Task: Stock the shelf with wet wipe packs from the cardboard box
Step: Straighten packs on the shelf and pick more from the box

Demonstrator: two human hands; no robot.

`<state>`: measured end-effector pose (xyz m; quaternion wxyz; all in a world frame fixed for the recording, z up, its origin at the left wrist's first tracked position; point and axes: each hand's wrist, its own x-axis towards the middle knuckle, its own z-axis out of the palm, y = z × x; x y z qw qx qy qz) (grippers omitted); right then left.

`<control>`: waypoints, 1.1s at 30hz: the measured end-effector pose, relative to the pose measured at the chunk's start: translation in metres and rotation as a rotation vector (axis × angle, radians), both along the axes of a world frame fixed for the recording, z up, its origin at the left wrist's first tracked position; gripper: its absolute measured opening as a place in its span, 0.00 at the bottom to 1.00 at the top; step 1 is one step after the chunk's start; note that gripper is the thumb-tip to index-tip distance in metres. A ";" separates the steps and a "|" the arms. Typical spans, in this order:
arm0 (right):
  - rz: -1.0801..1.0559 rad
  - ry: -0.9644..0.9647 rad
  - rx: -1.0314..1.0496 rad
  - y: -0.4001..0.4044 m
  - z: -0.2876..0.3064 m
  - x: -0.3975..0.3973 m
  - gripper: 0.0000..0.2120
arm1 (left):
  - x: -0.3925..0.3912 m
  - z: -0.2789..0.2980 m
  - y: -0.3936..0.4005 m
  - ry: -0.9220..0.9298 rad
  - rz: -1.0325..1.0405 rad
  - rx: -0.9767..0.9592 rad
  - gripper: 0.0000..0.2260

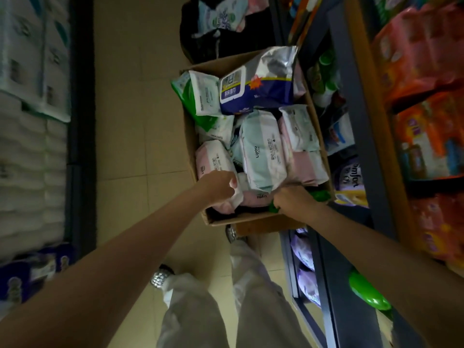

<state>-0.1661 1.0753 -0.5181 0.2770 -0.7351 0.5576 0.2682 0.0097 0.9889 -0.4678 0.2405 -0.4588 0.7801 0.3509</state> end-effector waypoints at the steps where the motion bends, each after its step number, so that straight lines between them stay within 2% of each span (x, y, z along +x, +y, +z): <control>1: -0.032 -0.022 0.021 -0.003 0.000 -0.001 0.12 | 0.000 0.002 -0.001 -0.001 -0.004 -0.005 0.14; 4: -0.170 -0.058 0.083 -0.008 0.000 -0.005 0.09 | 0.000 0.008 0.000 -0.013 -0.033 0.005 0.14; 7: -0.117 -0.040 0.023 -0.008 0.005 -0.002 0.07 | 0.005 0.010 -0.001 0.008 0.016 0.046 0.13; 9: -0.105 -0.085 0.010 -0.010 0.016 0.007 0.11 | 0.010 0.010 -0.004 0.038 0.061 0.118 0.13; 11: -0.176 -0.226 -0.045 -0.024 0.030 0.018 0.15 | 0.017 0.010 -0.011 0.026 0.022 0.225 0.20; 13: -0.282 -0.415 -0.122 -0.050 0.047 0.032 0.13 | 0.023 0.012 -0.018 -0.021 -0.042 0.296 0.32; 14: -0.339 -0.518 -0.168 -0.066 0.058 0.040 0.11 | 0.027 0.015 -0.023 0.003 -0.019 0.320 0.34; 18: -0.658 -0.828 -0.258 -0.122 0.087 0.060 0.09 | 0.043 0.041 -0.059 0.206 0.311 0.265 0.18; 22: -0.951 -1.030 -0.253 -0.160 0.074 0.082 0.08 | 0.064 0.056 -0.091 0.237 0.524 0.175 0.17; 24: -1.049 -1.020 -0.222 -0.178 0.060 0.091 0.08 | 0.078 0.052 -0.100 0.246 0.650 0.144 0.17; 25: -0.986 -0.943 -0.253 -0.188 0.051 0.093 0.09 | 0.087 0.051 -0.103 0.255 0.719 0.153 0.16; 27: -0.703 -0.729 -0.341 -0.211 0.032 0.094 0.15 | 0.107 0.051 -0.108 0.270 0.855 0.189 0.17; 29: -0.527 -0.627 -0.379 -0.237 0.016 0.097 0.21 | 0.126 0.050 -0.115 0.303 0.947 0.187 0.21; 33: -0.578 -0.469 -0.401 -0.280 -0.009 0.121 0.31 | 0.153 0.040 -0.129 0.367 1.061 0.115 0.20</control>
